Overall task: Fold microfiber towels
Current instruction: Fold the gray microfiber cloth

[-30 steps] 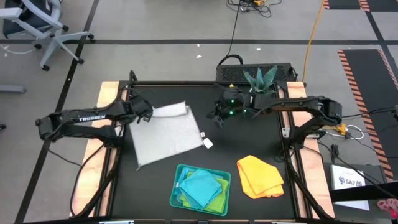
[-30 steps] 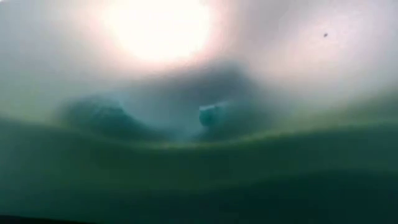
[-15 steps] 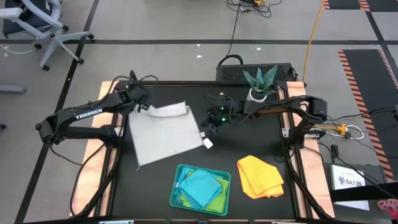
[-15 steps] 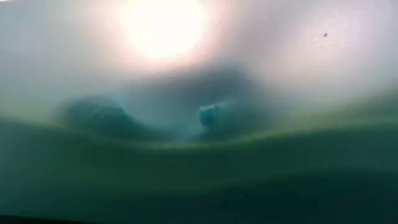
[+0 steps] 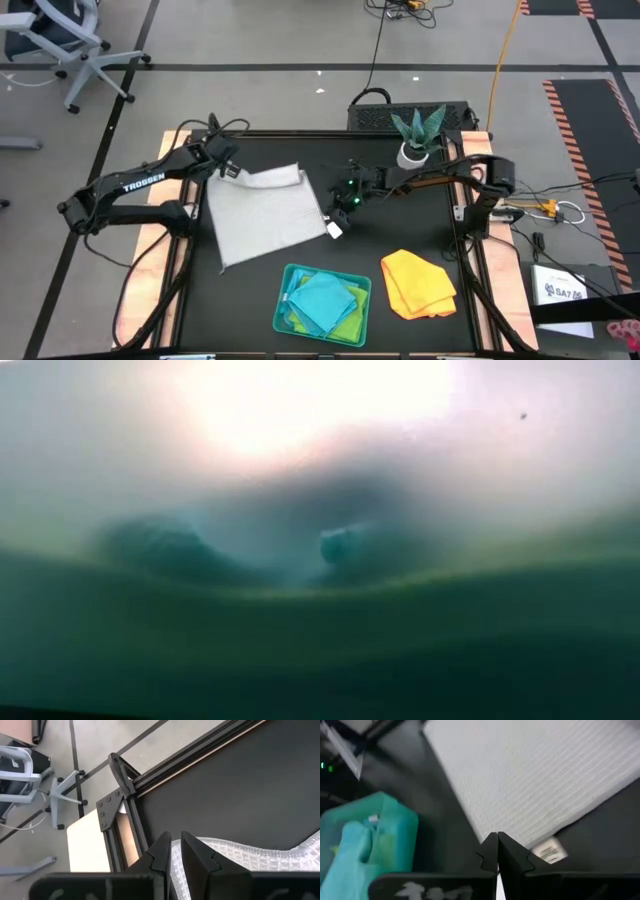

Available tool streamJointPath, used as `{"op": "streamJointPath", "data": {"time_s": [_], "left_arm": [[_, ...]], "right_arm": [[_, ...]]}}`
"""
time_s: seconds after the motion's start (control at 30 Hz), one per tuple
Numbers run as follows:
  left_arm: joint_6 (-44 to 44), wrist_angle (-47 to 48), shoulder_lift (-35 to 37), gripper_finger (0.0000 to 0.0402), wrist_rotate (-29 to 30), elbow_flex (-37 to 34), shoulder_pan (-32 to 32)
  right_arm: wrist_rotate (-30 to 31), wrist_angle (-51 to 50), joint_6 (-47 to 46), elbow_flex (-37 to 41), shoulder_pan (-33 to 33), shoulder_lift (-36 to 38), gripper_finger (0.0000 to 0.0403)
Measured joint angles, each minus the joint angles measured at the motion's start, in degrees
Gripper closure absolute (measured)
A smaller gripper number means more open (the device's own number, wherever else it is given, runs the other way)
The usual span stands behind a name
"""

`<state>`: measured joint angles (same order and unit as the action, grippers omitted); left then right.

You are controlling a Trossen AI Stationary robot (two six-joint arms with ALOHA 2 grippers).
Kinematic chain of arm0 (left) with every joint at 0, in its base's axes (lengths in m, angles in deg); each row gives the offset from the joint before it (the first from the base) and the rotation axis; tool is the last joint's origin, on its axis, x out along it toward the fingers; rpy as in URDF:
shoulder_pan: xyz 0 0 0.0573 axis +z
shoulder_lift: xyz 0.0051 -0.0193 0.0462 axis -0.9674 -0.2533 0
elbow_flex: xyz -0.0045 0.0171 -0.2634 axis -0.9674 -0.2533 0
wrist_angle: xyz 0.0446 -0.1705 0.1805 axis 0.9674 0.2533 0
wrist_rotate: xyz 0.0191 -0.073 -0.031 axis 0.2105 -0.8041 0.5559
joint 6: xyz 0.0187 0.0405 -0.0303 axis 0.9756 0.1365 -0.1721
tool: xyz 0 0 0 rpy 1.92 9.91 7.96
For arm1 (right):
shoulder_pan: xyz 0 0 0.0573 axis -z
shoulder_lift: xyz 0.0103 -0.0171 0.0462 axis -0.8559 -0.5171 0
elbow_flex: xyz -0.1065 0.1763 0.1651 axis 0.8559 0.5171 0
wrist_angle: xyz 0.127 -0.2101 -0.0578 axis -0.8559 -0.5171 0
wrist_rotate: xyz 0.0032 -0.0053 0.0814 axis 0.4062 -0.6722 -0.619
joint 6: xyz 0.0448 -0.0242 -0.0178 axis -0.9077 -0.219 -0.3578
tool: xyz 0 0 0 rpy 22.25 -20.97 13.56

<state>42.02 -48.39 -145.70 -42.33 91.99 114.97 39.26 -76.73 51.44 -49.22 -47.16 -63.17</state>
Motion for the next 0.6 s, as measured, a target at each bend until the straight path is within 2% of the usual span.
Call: {"op": "streamJointPath", "data": {"time_s": [0.27,0.6], "left_arm": [[-0.79,-0.1,0.0,0.0355,-1.26,0.0,-0.02],[-2.43,-0.17,0.0,0.0355,-1.93,0.0,-0.02]], "right_arm": [[-3.71,-0.49,0.55,-2.64,-3.42,-8.28,0.0403],[-1.09,-1.25,3.07,-3.08,-4.45,-11.48,0.0403]]}}
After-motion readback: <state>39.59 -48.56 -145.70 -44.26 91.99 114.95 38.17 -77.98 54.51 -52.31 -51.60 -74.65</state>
